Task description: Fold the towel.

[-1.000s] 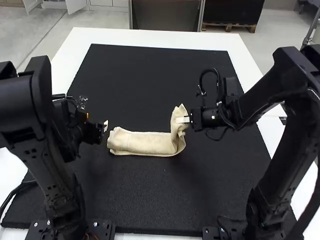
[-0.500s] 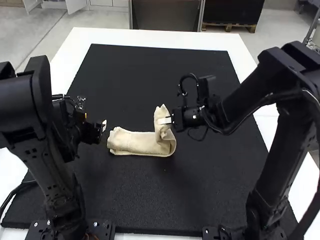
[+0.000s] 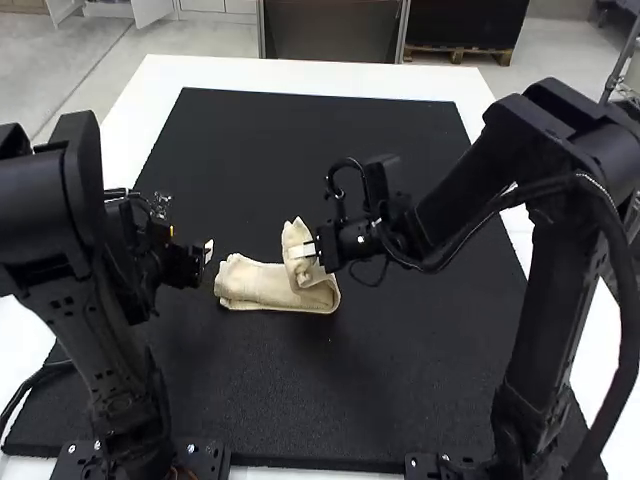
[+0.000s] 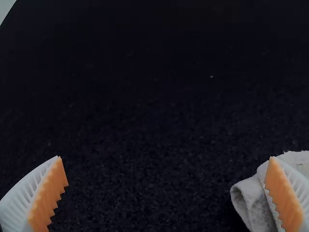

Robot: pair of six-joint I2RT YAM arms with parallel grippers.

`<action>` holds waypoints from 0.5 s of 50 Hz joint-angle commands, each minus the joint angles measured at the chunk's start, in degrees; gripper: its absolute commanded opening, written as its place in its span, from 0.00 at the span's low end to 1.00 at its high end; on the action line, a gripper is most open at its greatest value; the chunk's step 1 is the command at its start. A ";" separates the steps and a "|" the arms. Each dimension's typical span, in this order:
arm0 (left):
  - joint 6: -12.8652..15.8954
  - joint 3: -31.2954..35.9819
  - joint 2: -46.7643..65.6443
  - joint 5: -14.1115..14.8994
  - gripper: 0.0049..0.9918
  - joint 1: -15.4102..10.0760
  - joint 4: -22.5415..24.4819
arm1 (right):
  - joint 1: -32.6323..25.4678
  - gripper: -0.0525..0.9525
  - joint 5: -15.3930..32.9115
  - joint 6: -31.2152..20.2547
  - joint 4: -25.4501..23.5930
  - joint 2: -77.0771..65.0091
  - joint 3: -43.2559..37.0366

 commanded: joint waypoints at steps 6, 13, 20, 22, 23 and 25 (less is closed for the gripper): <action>-0.58 -0.76 -2.26 1.22 0.97 0.52 0.52 | 2.25 0.03 1.25 0.46 0.86 2.05 3.17; -0.58 -0.93 -2.87 1.57 0.97 0.43 0.34 | 3.04 0.03 2.13 0.46 1.04 3.36 4.75; -0.58 -1.20 -3.49 1.83 0.97 0.43 0.34 | 3.22 0.03 2.22 0.46 1.83 4.68 6.16; -0.58 -1.20 -3.75 1.92 0.97 0.43 0.34 | 3.48 0.03 2.30 0.46 1.83 4.95 6.69; -0.58 -1.20 -3.84 1.92 0.97 0.43 0.34 | 3.66 0.03 2.39 0.46 1.83 5.12 6.95; -0.76 -1.28 -3.93 1.92 0.97 0.43 0.34 | 3.75 0.03 2.48 0.46 1.92 5.39 7.39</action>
